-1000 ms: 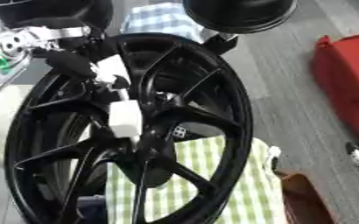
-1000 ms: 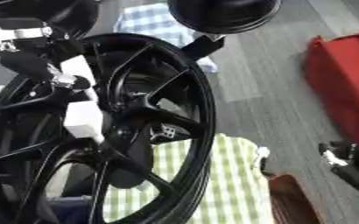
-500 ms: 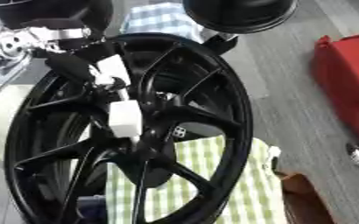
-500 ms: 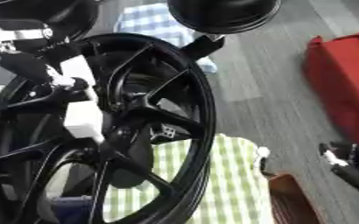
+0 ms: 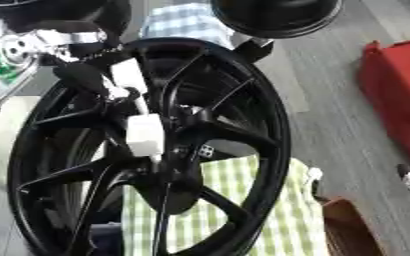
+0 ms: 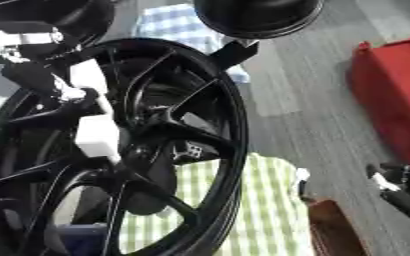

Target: Pull the pin out of the wheel hub.

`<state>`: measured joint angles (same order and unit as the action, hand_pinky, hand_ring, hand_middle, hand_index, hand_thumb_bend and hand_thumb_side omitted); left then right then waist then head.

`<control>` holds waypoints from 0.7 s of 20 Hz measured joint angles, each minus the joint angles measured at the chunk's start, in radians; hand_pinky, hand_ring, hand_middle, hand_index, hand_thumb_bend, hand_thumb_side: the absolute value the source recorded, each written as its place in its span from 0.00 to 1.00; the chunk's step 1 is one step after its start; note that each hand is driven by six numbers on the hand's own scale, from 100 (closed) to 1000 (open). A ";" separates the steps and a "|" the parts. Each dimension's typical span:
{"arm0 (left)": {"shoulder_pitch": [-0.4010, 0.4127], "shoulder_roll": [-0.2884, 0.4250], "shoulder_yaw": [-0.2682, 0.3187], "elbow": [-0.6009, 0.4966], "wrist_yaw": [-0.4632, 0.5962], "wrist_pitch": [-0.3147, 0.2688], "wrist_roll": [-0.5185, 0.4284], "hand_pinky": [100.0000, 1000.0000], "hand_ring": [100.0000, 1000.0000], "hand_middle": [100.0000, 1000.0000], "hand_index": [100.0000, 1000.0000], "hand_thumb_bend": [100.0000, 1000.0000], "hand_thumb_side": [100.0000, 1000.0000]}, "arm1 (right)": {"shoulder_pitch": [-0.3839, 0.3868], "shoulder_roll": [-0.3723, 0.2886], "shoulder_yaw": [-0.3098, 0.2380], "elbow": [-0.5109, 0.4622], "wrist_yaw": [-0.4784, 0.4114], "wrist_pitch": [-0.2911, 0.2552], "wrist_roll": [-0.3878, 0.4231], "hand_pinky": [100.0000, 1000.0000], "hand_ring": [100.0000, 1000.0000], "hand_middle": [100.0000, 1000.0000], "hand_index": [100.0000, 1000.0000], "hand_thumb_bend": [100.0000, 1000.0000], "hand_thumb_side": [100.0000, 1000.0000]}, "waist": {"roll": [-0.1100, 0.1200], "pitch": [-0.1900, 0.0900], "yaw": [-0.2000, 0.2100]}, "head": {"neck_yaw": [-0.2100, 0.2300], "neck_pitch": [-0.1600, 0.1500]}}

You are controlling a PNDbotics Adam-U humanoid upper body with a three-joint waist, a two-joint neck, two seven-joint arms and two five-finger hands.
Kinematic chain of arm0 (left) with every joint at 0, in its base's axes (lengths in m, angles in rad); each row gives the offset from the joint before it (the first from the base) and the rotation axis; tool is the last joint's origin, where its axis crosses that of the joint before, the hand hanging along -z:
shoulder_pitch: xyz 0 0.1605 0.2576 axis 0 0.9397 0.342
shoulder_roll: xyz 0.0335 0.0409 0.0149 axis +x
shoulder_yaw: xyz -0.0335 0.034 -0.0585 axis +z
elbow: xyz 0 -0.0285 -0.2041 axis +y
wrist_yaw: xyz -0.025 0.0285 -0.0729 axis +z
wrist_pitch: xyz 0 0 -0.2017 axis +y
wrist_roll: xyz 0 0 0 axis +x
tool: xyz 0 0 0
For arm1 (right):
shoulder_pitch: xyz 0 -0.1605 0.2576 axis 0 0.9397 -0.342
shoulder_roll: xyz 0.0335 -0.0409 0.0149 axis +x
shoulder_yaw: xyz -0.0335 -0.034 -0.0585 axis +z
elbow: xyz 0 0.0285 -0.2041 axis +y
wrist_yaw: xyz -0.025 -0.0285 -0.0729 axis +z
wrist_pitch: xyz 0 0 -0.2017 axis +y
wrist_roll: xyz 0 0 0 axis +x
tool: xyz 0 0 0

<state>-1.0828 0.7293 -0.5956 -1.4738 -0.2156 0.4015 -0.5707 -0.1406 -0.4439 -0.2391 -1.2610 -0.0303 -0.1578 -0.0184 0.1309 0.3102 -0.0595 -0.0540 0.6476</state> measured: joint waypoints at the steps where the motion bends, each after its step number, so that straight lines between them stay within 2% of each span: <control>1: 0.001 0.000 0.003 -0.003 0.005 0.001 0.006 0.57 0.41 0.29 0.50 0.19 0.12 | 0.000 0.000 0.000 0.000 -0.001 0.000 0.000 0.56 0.59 0.46 0.64 0.29 0.30 | 0.000 0.000 0.000 | 0.000 0.000; 6: 0.025 0.017 0.060 -0.055 0.031 0.002 0.064 0.55 0.38 0.22 0.43 0.15 0.04 | 0.000 0.000 0.000 0.000 -0.003 0.000 0.000 0.56 0.59 0.46 0.64 0.29 0.30 | 0.000 0.000 0.003 | 0.000 0.000; 7: 0.032 0.027 0.080 -0.071 0.036 0.003 0.078 0.54 0.37 0.21 0.42 0.03 0.11 | 0.000 0.000 0.000 0.000 -0.003 0.000 0.000 0.56 0.59 0.46 0.64 0.29 0.30 | 0.000 0.000 0.005 | -0.001 0.000; 8: 0.041 0.040 0.101 -0.090 0.042 0.005 0.093 0.53 0.37 0.20 0.41 0.14 0.02 | 0.000 0.000 0.000 0.000 -0.003 0.000 0.000 0.56 0.59 0.46 0.64 0.29 0.30 | 0.000 0.000 0.006 | -0.001 0.000; 14: 0.120 0.122 0.267 -0.207 0.101 0.022 0.197 0.53 0.35 0.17 0.40 0.10 0.00 | 0.001 0.000 -0.001 0.000 -0.005 0.001 -0.005 0.56 0.59 0.46 0.64 0.29 0.30 | -0.002 0.000 0.019 | -0.010 0.003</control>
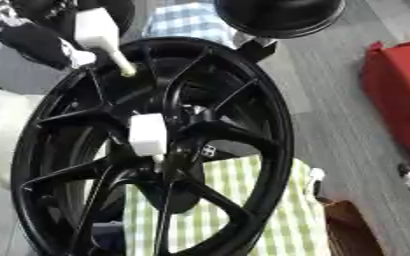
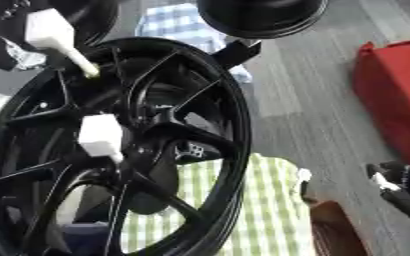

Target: Pull the pin out of the wheel hub.

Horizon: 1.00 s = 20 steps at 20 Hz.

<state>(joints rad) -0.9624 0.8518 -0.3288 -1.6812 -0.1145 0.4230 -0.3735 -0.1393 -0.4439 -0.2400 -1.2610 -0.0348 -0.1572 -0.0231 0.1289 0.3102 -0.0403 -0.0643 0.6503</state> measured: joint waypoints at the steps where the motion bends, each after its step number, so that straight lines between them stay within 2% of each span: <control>1: 0.021 0.014 0.029 -0.015 0.010 0.003 0.018 0.53 0.35 0.17 0.40 0.09 0.00 | 0.000 0.000 0.000 0.000 -0.002 0.000 -0.002 0.56 0.59 0.46 0.64 0.29 0.30 | -0.001 0.000 0.003 | -0.002 0.000; 7: 0.182 0.063 0.204 -0.025 0.055 0.032 0.126 0.55 0.35 0.16 0.40 0.01 0.04 | 0.009 0.000 -0.012 0.001 -0.012 -0.001 -0.012 0.56 0.59 0.46 0.64 0.30 0.30 | -0.012 0.000 0.032 | -0.021 0.009; 12: 0.325 0.041 0.350 0.032 0.036 0.056 0.215 0.55 0.35 0.16 0.40 0.00 0.06 | 0.017 0.000 -0.024 0.008 -0.023 -0.004 -0.024 0.56 0.59 0.46 0.64 0.30 0.30 | -0.026 -0.001 0.065 | -0.038 0.022; 14: 0.378 0.017 0.404 0.051 0.010 0.066 0.249 0.56 0.37 0.19 0.44 0.01 0.11 | 0.018 0.000 -0.026 0.012 -0.028 -0.006 -0.028 0.56 0.59 0.46 0.64 0.30 0.30 | -0.031 -0.001 0.073 | -0.043 0.025; 15: 0.405 0.003 0.432 0.060 -0.002 0.068 0.265 0.57 0.39 0.22 0.47 0.06 0.16 | 0.018 0.000 -0.028 0.014 -0.029 -0.008 -0.029 0.56 0.59 0.46 0.64 0.30 0.30 | -0.033 -0.001 0.076 | -0.044 0.025; 18: 0.486 -0.044 0.514 0.092 -0.032 0.071 0.316 0.61 0.43 0.28 0.53 0.13 0.23 | 0.017 0.000 -0.031 0.019 -0.034 -0.011 -0.032 0.56 0.59 0.46 0.64 0.30 0.30 | -0.039 -0.001 0.077 | -0.044 0.024; 20: 0.541 -0.078 0.570 0.116 -0.046 0.068 0.350 0.65 0.49 0.36 0.62 0.22 0.37 | 0.016 0.000 -0.031 0.021 -0.037 -0.012 -0.033 0.56 0.59 0.46 0.64 0.30 0.30 | -0.042 -0.001 0.073 | -0.043 0.022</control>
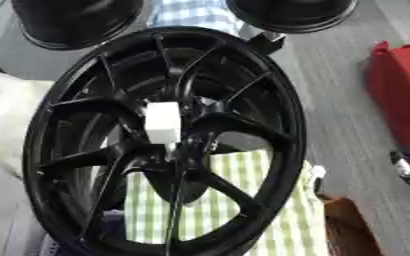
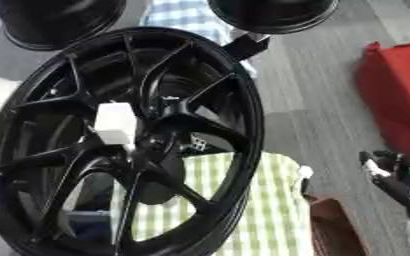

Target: Pull the pin out of the wheel hub.

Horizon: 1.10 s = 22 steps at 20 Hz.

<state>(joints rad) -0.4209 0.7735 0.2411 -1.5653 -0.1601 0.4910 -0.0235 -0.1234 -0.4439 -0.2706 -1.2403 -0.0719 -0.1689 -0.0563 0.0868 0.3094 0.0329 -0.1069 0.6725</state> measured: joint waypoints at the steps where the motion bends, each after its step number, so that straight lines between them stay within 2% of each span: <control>1: 0.026 -0.016 0.026 0.012 0.000 -0.005 0.017 0.69 0.54 0.42 0.67 0.29 0.47 | 0.000 0.000 0.000 0.003 -0.001 0.000 0.000 0.56 0.59 0.46 0.64 0.30 0.30 | -0.001 0.000 -0.004 | 0.001 -0.003; 3: 0.077 -0.043 0.054 0.034 0.002 -0.022 0.049 0.77 0.67 0.56 0.76 0.51 0.61 | -0.002 0.000 0.000 0.005 -0.001 0.000 0.000 0.56 0.58 0.46 0.64 0.30 0.30 | -0.002 0.000 -0.011 | 0.005 -0.008; 4: 0.102 -0.053 0.056 0.043 0.002 -0.034 0.064 0.80 0.72 0.62 0.79 0.55 0.64 | -0.005 0.000 0.001 0.005 -0.001 0.000 0.000 0.56 0.58 0.46 0.64 0.30 0.30 | -0.002 0.000 -0.014 | 0.008 -0.010; 5: 0.128 -0.062 0.054 0.054 -0.001 -0.045 0.077 0.81 0.73 0.64 0.80 0.55 0.66 | -0.008 0.000 0.001 0.007 -0.002 0.000 0.001 0.56 0.58 0.46 0.64 0.30 0.30 | -0.002 -0.001 -0.019 | 0.010 -0.012; 7: 0.181 -0.077 0.049 0.070 -0.010 -0.067 0.082 0.82 0.75 0.66 0.82 0.52 0.72 | -0.009 0.000 0.006 0.010 -0.002 0.001 0.003 0.56 0.58 0.46 0.64 0.30 0.30 | -0.002 -0.004 -0.027 | 0.016 -0.015; 10: 0.223 -0.100 0.049 0.076 -0.012 -0.090 0.068 0.78 0.71 0.60 0.79 0.38 0.74 | -0.009 0.000 0.008 0.011 -0.002 0.002 0.007 0.56 0.58 0.46 0.64 0.30 0.29 | -0.002 -0.010 -0.032 | 0.021 -0.016; 13: 0.216 -0.125 0.057 0.053 0.012 -0.115 0.085 0.72 0.62 0.51 0.73 0.24 0.71 | -0.009 0.000 0.012 0.011 -0.002 0.002 0.009 0.56 0.58 0.46 0.64 0.30 0.29 | -0.002 -0.013 -0.033 | 0.026 -0.016; 17: 0.161 -0.198 0.063 -0.020 0.073 -0.166 0.139 0.70 0.57 0.47 0.70 0.19 0.69 | -0.008 0.000 0.014 0.012 -0.002 0.003 0.013 0.56 0.58 0.46 0.64 0.30 0.29 | -0.002 -0.022 -0.034 | 0.031 -0.016; 18: 0.145 -0.225 0.061 -0.032 0.106 -0.179 0.159 0.70 0.57 0.47 0.70 0.19 0.69 | -0.008 0.000 0.015 0.014 -0.002 0.003 0.013 0.56 0.58 0.46 0.64 0.30 0.29 | -0.002 -0.025 -0.035 | 0.033 -0.016; 22: 0.102 -0.337 0.005 -0.033 0.361 -0.251 0.266 0.70 0.56 0.46 0.69 0.21 0.69 | -0.008 0.000 0.019 0.017 -0.002 0.004 0.015 0.56 0.58 0.46 0.64 0.31 0.29 | -0.002 -0.029 -0.039 | 0.035 -0.015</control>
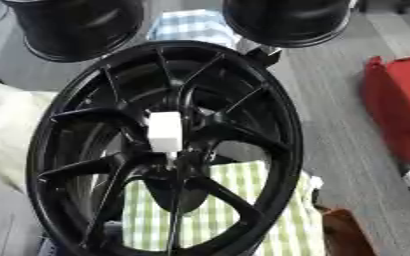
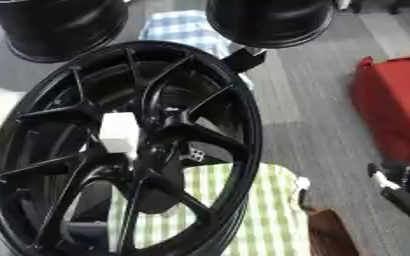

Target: Pull the pin out of the wheel hub.

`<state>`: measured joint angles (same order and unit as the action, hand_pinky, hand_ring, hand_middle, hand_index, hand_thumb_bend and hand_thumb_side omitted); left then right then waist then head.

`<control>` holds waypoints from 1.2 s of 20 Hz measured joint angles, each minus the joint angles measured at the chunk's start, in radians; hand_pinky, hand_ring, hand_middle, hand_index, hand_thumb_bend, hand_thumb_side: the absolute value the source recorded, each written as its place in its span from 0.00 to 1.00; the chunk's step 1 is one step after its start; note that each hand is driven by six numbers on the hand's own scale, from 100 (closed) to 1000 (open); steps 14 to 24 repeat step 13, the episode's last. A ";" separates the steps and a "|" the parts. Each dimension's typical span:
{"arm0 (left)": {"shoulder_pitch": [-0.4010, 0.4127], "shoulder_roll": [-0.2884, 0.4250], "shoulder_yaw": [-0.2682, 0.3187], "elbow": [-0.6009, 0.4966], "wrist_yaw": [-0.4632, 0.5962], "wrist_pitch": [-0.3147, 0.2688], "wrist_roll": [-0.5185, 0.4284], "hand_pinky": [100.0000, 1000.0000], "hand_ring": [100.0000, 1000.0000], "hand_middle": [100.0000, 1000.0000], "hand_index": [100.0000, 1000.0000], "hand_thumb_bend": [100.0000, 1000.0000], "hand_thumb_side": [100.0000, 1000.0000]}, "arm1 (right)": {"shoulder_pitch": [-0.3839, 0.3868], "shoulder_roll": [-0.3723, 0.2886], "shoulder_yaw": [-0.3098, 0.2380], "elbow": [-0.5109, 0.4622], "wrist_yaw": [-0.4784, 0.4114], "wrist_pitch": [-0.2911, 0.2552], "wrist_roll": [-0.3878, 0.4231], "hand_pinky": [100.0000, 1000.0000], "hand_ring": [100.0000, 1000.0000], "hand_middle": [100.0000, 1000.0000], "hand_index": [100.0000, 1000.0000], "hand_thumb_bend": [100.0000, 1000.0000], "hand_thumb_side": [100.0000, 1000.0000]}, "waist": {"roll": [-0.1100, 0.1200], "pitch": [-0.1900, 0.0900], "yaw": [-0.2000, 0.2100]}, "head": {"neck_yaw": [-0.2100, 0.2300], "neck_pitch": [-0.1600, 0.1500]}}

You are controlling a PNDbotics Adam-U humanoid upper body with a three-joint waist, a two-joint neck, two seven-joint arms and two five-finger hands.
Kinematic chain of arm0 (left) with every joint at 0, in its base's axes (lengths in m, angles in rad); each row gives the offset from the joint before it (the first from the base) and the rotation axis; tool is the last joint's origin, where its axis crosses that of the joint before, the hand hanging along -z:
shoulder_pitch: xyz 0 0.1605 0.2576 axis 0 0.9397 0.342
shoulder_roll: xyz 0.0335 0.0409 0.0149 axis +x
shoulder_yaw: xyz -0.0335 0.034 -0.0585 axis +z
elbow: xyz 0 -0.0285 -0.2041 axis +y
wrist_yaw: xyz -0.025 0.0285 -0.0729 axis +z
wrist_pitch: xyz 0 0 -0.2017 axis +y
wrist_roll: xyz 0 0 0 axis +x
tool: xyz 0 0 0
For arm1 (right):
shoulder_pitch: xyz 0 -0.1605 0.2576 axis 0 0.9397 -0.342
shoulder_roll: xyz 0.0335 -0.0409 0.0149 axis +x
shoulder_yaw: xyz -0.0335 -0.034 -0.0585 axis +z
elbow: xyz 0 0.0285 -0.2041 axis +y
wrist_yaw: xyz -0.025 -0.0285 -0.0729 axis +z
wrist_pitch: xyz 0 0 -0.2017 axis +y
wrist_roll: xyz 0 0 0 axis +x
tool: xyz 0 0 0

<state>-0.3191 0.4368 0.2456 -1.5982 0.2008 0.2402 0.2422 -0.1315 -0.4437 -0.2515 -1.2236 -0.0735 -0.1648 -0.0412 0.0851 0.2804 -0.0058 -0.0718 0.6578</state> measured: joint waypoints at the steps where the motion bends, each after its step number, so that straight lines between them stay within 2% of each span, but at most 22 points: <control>1: -0.009 -0.023 -0.017 0.013 0.043 -0.020 0.021 0.70 0.56 0.45 0.69 0.21 0.69 | 0.000 0.000 0.000 0.000 0.000 0.000 0.001 0.56 0.58 0.46 0.64 0.31 0.29 | 0.000 -0.002 0.000 | 0.000 0.000; 5: -0.053 -0.106 -0.064 0.116 0.102 -0.105 0.090 0.69 0.55 0.45 0.68 0.20 0.69 | 0.000 0.000 0.001 0.001 0.000 0.000 0.005 0.56 0.58 0.46 0.64 0.31 0.29 | 0.002 -0.005 0.000 | -0.002 0.001; 9: -0.077 -0.171 -0.070 0.245 0.097 -0.181 0.137 0.69 0.55 0.45 0.68 0.20 0.69 | 0.001 0.000 0.004 0.002 0.000 -0.002 0.006 0.56 0.58 0.46 0.64 0.31 0.29 | 0.002 -0.005 -0.001 | -0.001 0.001; 12: -0.078 -0.196 -0.069 0.317 0.085 -0.216 0.152 0.69 0.55 0.44 0.68 0.20 0.69 | 0.001 0.000 0.006 0.003 0.000 -0.002 0.007 0.56 0.58 0.46 0.64 0.31 0.29 | 0.002 -0.005 0.000 | -0.001 0.006; 24: -0.078 -0.201 -0.069 0.331 0.080 -0.225 0.153 0.69 0.55 0.44 0.68 0.20 0.69 | 0.001 0.000 0.006 0.003 0.000 -0.002 0.007 0.56 0.58 0.46 0.64 0.31 0.29 | 0.001 -0.005 0.000 | 0.000 0.008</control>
